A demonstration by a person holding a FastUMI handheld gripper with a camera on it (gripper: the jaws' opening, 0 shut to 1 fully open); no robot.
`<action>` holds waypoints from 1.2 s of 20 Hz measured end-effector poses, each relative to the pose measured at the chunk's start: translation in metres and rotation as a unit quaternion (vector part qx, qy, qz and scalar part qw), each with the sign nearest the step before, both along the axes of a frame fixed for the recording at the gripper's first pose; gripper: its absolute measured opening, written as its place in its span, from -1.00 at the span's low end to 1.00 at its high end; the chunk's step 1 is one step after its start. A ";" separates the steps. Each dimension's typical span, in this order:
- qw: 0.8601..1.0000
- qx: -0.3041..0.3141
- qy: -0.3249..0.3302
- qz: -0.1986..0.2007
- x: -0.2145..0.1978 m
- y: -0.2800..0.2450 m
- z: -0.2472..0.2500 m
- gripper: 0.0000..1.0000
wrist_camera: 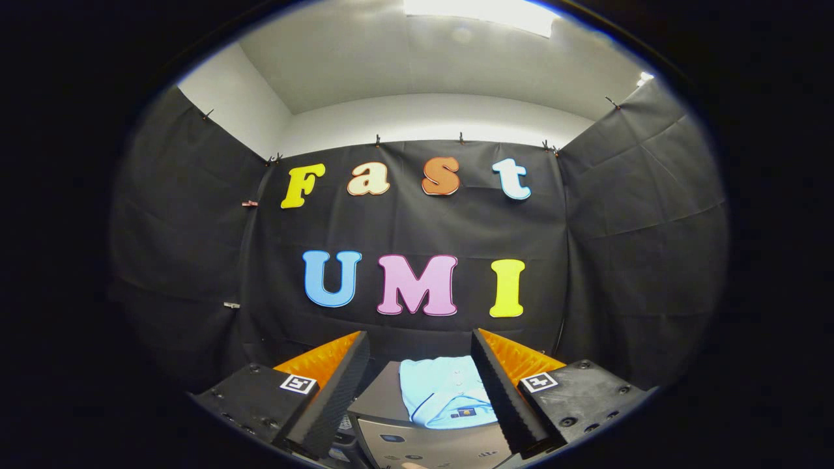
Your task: Put the clothes into the washing machine and then close the washing machine lid.
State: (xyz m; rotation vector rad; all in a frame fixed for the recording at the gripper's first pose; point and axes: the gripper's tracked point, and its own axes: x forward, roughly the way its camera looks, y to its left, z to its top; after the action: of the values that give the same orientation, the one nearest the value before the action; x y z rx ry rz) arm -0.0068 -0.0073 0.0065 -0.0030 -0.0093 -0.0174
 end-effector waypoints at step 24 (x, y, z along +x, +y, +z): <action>0.985 0.022 0.155 -0.068 0.186 -0.076 -0.071 0.96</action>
State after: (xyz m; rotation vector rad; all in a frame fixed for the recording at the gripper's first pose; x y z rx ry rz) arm 0.1789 -0.0828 -0.0644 0.0376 0.3029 -0.1530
